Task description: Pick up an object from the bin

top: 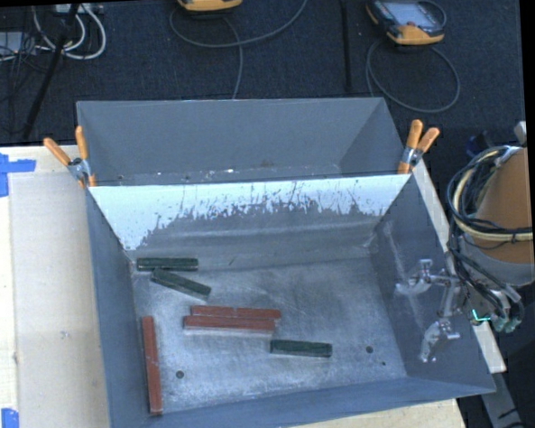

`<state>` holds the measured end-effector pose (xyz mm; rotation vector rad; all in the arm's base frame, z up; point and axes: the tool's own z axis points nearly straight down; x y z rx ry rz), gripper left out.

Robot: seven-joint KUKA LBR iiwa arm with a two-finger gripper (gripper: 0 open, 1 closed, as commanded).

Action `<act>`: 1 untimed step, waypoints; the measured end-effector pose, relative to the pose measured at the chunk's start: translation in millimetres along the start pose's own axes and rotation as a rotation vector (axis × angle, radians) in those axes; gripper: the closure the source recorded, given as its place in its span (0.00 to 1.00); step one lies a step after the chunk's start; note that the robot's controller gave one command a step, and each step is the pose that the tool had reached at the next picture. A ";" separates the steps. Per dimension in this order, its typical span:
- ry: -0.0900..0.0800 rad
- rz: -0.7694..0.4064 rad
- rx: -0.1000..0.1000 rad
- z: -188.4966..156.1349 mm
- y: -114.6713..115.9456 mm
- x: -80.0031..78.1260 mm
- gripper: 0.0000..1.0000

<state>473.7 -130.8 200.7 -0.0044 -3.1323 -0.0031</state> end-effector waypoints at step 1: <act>-0.008 -0.003 0.002 -3.8 0.6 -1.8 0.00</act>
Offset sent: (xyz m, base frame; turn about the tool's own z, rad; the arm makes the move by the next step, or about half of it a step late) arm 0.0073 0.0585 -0.0760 -0.2436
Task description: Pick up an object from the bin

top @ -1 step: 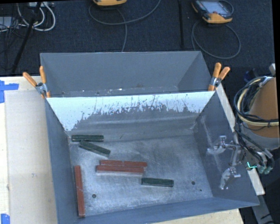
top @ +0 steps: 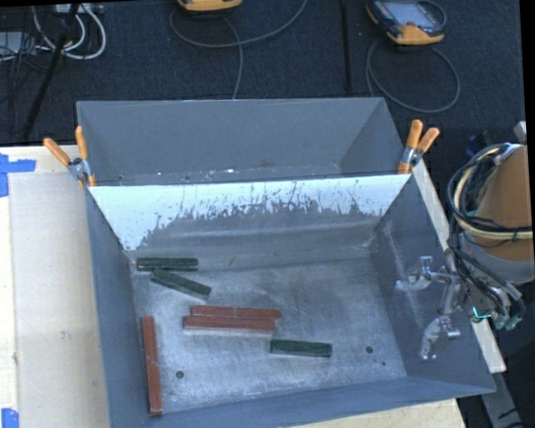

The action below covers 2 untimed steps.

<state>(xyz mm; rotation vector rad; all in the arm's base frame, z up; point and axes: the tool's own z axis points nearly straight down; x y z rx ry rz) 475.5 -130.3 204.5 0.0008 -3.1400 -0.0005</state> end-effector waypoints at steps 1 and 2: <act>-0.002 -0.008 0.001 2.5 1.9 -0.5 0.00; -0.006 -0.022 0.000 79.3 43.4 -23.7 0.00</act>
Offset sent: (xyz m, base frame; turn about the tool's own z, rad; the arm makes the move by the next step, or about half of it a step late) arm 0.0367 0.0689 -0.1251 0.0012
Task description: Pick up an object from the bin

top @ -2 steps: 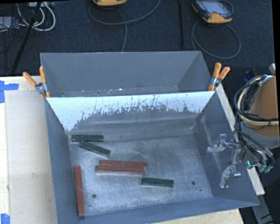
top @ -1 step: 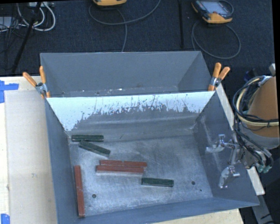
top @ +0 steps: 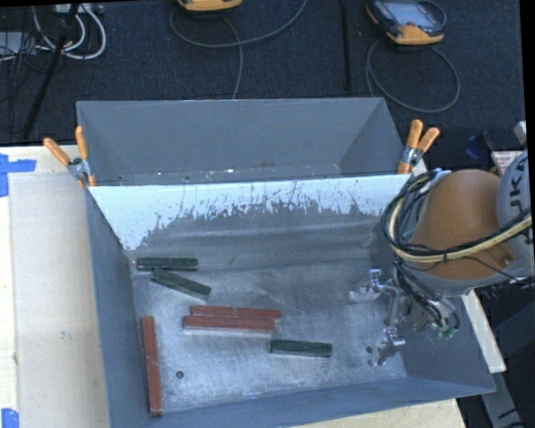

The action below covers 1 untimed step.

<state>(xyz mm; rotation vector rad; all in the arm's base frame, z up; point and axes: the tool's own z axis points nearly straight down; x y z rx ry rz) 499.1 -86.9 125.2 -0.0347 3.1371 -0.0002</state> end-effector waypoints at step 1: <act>0.012 0.109 -0.002 24.0 13.9 14.5 0.00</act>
Offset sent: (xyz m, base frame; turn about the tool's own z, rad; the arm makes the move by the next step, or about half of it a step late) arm 0.0169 0.0776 -0.0552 0.1218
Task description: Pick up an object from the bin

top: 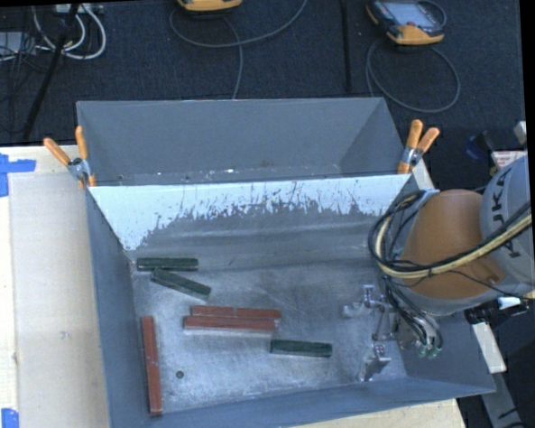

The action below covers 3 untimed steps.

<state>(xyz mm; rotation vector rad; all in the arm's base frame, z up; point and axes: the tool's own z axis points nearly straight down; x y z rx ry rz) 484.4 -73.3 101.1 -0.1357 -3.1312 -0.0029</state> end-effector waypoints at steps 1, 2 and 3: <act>-0.020 0.010 0.000 25.0 67.6 -30.9 1.00; -0.020 0.010 0.000 25.0 67.6 -30.9 1.00; -0.009 0.014 0.002 -118.1 63.9 -31.4 1.00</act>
Offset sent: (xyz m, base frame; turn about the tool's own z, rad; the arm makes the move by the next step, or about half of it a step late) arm 0.0000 0.0000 0.0000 0.0000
